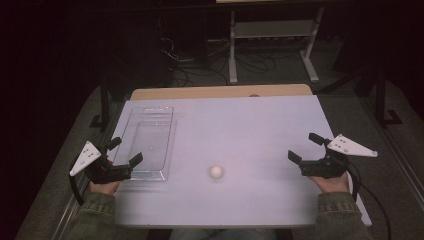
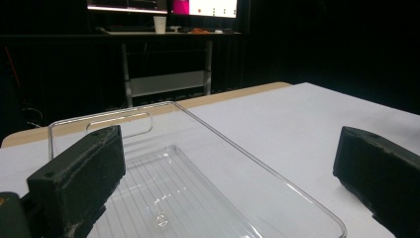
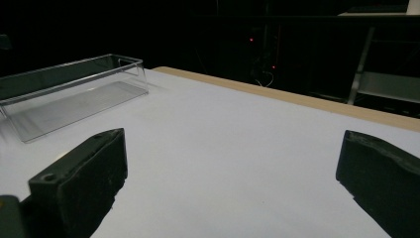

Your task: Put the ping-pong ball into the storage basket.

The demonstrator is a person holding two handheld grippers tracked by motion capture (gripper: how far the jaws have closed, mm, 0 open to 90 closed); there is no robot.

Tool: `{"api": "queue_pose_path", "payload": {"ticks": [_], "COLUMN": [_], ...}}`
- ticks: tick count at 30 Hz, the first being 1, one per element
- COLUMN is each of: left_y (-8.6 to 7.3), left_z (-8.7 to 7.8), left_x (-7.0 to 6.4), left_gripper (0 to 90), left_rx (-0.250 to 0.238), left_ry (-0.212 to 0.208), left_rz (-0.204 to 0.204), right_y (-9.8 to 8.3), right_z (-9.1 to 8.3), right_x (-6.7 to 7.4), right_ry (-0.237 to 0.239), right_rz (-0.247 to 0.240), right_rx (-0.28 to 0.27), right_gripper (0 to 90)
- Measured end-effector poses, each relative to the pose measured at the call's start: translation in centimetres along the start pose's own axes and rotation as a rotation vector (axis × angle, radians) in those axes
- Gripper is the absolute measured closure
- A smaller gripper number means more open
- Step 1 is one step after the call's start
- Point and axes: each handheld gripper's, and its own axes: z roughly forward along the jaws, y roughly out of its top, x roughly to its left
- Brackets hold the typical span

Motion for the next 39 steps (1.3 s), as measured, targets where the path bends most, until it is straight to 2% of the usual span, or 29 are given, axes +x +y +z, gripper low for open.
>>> {"api": "queue_pose_path", "payload": {"ticks": [16, 19, 21, 26, 33, 39], "left_y": [0.2, 0.5, 0.6, 1.1, 2.2, 3.9], "left_z": [-0.2, -0.1, 0.0, 0.5, 1.2, 2.0], "left_x": [-0.1, -0.4, -0.5, -1.3, -2.0, -2.6], "left_gripper": [0.0, 0.0, 0.0, 0.0, 0.0, 0.0], "left_rx": [-0.002, 0.029, 0.033, 0.087, 0.110, 0.139], "left_ry": [-0.015, -0.026, -0.029, -0.057, -0.079, -0.107], "left_rz": [-0.005, -0.004, -0.003, 0.045, 0.063, 0.103], "right_y": [-0.1, -0.1, 0.0, -0.1, -0.1, -0.1], "right_z": [0.2, 0.2, 0.1, 0.3, 0.5, 0.6], "right_x": [0.0, 0.0, 0.0, 0.1, 0.1, 0.2], "right_ry": [-0.018, -0.028, -0.029, -0.026, -0.016, -0.005], "right_rz": [-0.009, -0.010, -0.009, -0.012, -0.015, -0.020], "right_rx": [0.021, 0.024, 0.022, 0.031, 0.036, 0.037], "right_gripper": [0.0, 0.0, 0.0, 0.0, 0.0, 0.0]}}
